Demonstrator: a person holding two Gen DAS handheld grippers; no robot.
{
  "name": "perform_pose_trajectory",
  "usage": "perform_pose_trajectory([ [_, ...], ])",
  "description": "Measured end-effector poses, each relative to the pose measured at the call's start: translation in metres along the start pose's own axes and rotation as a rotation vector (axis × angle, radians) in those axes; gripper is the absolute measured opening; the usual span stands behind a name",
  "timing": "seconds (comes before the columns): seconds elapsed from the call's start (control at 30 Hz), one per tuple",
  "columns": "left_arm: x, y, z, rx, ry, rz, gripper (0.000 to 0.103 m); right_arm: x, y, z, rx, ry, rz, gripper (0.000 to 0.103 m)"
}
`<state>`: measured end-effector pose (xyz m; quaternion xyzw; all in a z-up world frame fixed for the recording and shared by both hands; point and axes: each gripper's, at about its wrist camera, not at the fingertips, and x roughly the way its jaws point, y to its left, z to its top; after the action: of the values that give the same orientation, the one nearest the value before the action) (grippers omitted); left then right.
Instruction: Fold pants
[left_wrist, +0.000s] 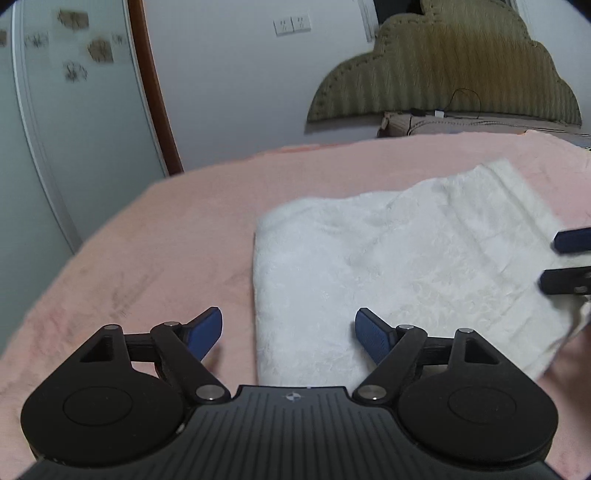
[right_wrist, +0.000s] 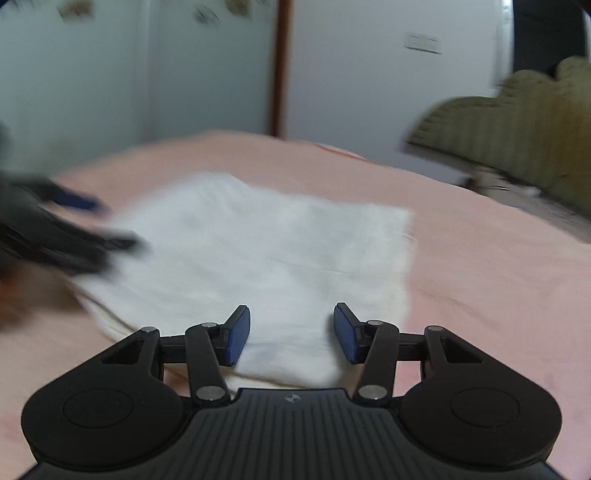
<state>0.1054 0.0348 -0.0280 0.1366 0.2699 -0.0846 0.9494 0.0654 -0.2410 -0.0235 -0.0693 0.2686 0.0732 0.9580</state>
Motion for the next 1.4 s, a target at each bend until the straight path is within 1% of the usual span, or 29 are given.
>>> perform_pose_trajectory([
  [0.03,-0.007,0.001,-0.001,-0.003,-0.008,-0.01,0.084,-0.006,-0.002,0.002,0.032,-0.016,0.009,0.049],
  [0.07,-0.014,0.001,-0.002,-0.011,-0.016,-0.017,0.088,-0.013,0.001,0.005,0.042,-0.041,0.023,0.05],
  [0.1,-0.02,0.001,-0.005,-0.023,-0.021,-0.025,0.091,-0.02,0.005,0.005,0.035,-0.065,0.041,0.05],
  [0.13,-0.025,-0.001,-0.008,-0.034,-0.018,-0.034,0.092,-0.025,0.012,0.005,0.017,-0.081,0.064,0.05],
  [0.2,-0.029,-0.009,-0.013,-0.045,-0.001,-0.051,0.094,-0.022,0.026,0.002,-0.022,-0.079,0.114,0.05],
  [0.23,-0.029,-0.013,-0.014,-0.054,0.005,-0.049,0.095,-0.017,0.03,-0.005,-0.044,-0.056,0.11,0.052],
  [0.27,-0.029,-0.016,-0.016,-0.061,0.007,-0.041,0.096,-0.008,0.032,-0.009,-0.053,-0.026,0.077,0.052],
  [0.3,-0.027,-0.02,-0.017,-0.067,0.012,-0.028,0.097,-0.005,0.033,-0.012,-0.041,-0.018,0.054,0.052],
  [0.37,-0.027,-0.022,-0.017,-0.082,0.029,-0.015,0.098,-0.009,0.024,-0.01,0.064,-0.028,0.07,0.053],
  [0.43,-0.029,-0.02,-0.017,-0.096,0.034,-0.011,0.099,-0.022,0.023,-0.006,0.128,-0.048,0.035,0.054],
  [0.47,-0.03,-0.019,-0.017,-0.102,0.038,-0.005,0.101,-0.028,0.025,-0.005,0.133,-0.062,0.018,0.056],
  [0.5,-0.031,-0.018,-0.017,-0.11,0.043,-0.002,0.102,-0.035,0.026,-0.006,0.135,-0.077,0.013,0.061],
  [0.53,-0.031,-0.016,-0.017,-0.121,0.048,-0.002,0.102,-0.039,0.027,-0.008,0.142,-0.084,0.021,0.067],
  [0.57,-0.032,-0.016,-0.017,-0.132,0.051,-0.004,0.102,-0.043,0.029,-0.009,0.151,-0.083,0.033,0.071],
  [0.6,-0.033,-0.015,-0.019,-0.142,0.054,-0.005,0.103,-0.045,0.031,-0.012,0.161,-0.077,0.046,0.078],
  [0.63,-0.035,-0.015,-0.02,-0.15,0.054,-0.005,0.103,-0.048,0.033,-0.015,0.17,-0.072,0.051,0.082],
  [0.7,-0.039,-0.016,-0.022,-0.158,0.052,-0.005,0.103,-0.053,0.038,-0.021,0.182,-0.056,0.034,0.084],
  [0.8,-0.047,-0.015,-0.026,-0.158,0.05,-0.012,0.103,-0.059,0.047,-0.03,0.166,-0.034,-0.037,0.091],
  [0.87,-0.052,-0.015,-0.029,-0.156,0.068,-0.036,0.103,-0.062,0.053,-0.035,0.156,-0.02,-0.066,0.092],
  [0.93,-0.055,-0.016,-0.034,-0.143,0.103,-0.046,0.103,-0.065,0.055,-0.038,0.173,0.0,-0.063,0.093],
  [1.03,-0.06,-0.018,-0.047,-0.126,0.133,-0.054,0.103,-0.071,0.058,-0.04,0.226,0.038,-0.029,0.093],
  [1.1,-0.062,-0.018,-0.054,-0.133,0.152,-0.058,0.103,-0.076,0.058,-0.039,0.285,0.062,0.023,0.093],
  [1.13,-0.061,-0.018,-0.056,-0.138,0.162,-0.06,0.103,-0.079,0.057,-0.038,0.33,0.069,0.07,0.094],
  [1.2,-0.061,-0.017,-0.059,-0.149,0.171,-0.062,0.103,-0.083,0.051,-0.035,0.44,0.086,0.198,0.094],
  [1.27,-0.061,-0.017,-0.06,-0.155,0.176,-0.062,0.103,-0.084,0.046,-0.034,0.54,0.098,0.318,0.1],
  [1.3,-0.06,-0.016,-0.06,-0.156,0.178,-0.061,0.103,-0.083,0.044,-0.034,0.568,0.095,0.341,0.103],
  [1.33,-0.06,-0.017,-0.06,-0.157,0.178,-0.06,0.103,-0.082,0.044,-0.034,0.569,0.093,0.322,0.103],
  [1.37,-0.06,-0.017,-0.06,-0.156,0.176,-0.058,0.103,-0.079,0.046,-0.034,0.545,0.104,0.263,0.103],
  [1.4,-0.06,-0.018,-0.061,-0.152,0.174,-0.055,0.103,-0.075,0.049,-0.034,0.51,0.125,0.182,0.103],
])
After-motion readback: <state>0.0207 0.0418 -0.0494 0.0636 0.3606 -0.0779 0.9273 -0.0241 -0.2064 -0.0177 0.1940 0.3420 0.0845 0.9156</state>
